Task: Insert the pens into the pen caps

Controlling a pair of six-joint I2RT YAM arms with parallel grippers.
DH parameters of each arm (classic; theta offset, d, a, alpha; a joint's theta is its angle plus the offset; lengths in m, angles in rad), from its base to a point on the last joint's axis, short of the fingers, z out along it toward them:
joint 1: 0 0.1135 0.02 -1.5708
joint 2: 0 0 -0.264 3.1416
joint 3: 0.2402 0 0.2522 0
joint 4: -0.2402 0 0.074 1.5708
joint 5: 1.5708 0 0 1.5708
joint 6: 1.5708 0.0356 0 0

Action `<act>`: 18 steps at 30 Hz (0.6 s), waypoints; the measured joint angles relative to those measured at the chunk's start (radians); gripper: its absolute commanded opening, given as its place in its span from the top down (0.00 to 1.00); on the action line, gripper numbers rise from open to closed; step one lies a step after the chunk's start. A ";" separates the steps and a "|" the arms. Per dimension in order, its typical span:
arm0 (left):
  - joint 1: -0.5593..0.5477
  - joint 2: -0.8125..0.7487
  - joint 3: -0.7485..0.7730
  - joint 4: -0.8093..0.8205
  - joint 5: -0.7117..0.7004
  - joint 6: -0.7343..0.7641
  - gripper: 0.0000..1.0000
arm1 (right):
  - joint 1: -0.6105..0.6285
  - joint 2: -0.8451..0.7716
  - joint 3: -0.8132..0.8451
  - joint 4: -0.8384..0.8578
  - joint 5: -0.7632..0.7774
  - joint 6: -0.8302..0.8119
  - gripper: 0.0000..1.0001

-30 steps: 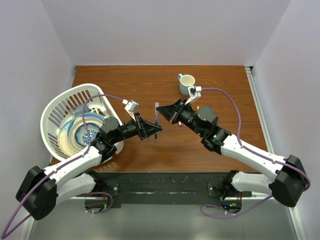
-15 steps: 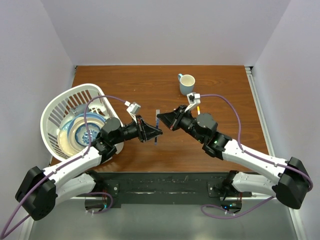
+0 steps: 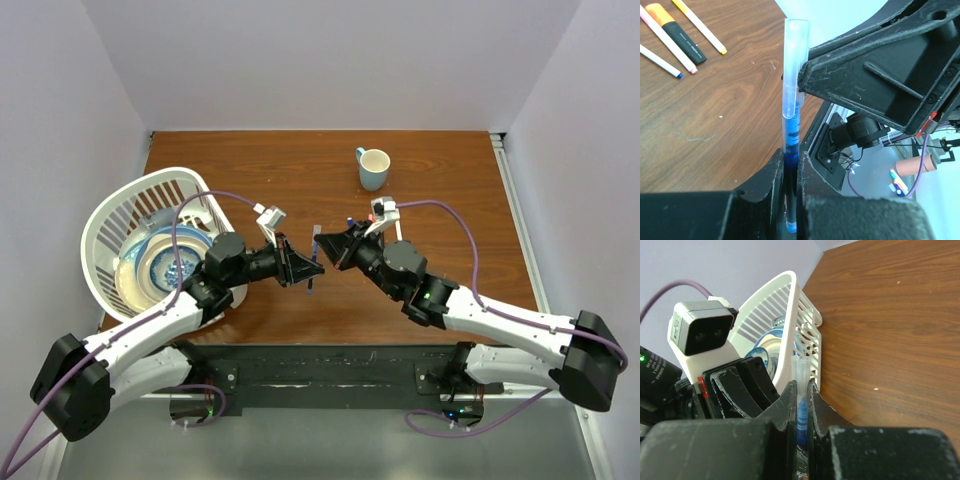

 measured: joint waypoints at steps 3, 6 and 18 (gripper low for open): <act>0.000 0.000 0.008 -0.023 0.002 0.012 1.00 | 0.006 -0.011 -0.002 -0.013 0.006 -0.024 1.00; -0.001 -0.002 0.016 -0.034 0.002 0.027 1.00 | 0.013 -0.021 -0.002 -0.035 0.002 -0.044 1.00; -0.001 -0.006 0.023 -0.071 -0.005 0.071 1.00 | 0.010 -0.006 0.057 -0.154 -0.020 0.002 0.96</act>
